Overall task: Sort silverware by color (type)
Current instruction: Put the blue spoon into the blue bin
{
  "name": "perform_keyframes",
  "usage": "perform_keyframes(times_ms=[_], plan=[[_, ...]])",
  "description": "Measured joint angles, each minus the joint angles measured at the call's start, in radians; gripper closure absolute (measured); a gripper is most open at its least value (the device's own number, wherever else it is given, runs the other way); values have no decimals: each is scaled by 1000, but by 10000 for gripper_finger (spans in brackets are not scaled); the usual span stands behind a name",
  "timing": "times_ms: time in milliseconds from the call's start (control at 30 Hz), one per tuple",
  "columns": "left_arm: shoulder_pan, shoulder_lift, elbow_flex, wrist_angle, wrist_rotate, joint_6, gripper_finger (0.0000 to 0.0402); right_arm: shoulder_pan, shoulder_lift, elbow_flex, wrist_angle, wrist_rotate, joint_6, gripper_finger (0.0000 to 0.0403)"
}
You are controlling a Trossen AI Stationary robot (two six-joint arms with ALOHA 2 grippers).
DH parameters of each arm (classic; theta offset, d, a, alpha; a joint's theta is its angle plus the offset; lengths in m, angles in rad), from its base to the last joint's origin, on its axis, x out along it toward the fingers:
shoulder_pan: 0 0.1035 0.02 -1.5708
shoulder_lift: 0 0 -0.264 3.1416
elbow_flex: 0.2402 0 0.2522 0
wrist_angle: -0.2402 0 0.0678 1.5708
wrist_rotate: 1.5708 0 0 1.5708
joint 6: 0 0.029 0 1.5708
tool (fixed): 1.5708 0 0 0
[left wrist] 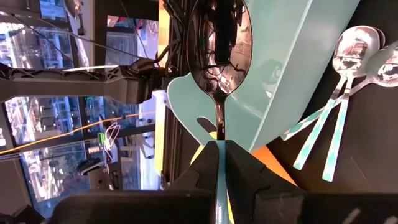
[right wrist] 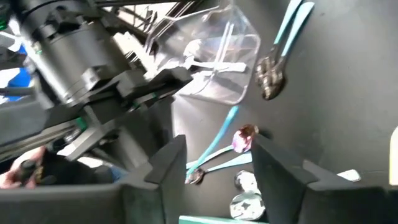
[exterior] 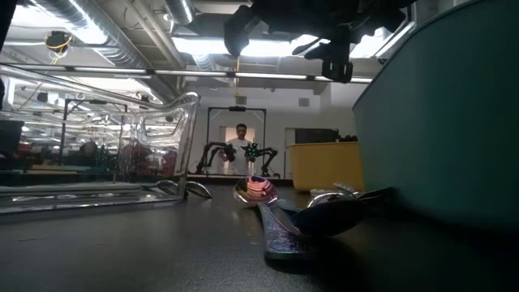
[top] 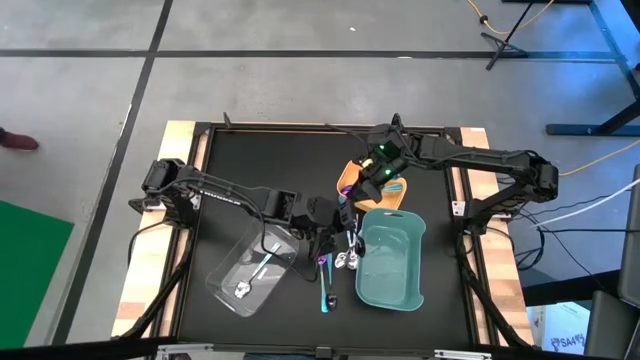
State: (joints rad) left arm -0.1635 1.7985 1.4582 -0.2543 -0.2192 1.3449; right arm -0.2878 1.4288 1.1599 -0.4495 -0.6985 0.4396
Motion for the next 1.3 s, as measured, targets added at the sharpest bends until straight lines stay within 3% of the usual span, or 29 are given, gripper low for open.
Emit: perform_keyframes(times_ms=[367, 800, 1300], plan=[[0, 0, 0, 0, 0, 4, 391, 1, 1, 0, 6, 26, 0, 224], [21, 0, 0, 41, 1, 165, 391, 49, 6, 0, 21, -6, -2, 226], [12, 0, 0, 49, 25, 158, 391, 65, 12, 0, 60, 44, -22, 238]])
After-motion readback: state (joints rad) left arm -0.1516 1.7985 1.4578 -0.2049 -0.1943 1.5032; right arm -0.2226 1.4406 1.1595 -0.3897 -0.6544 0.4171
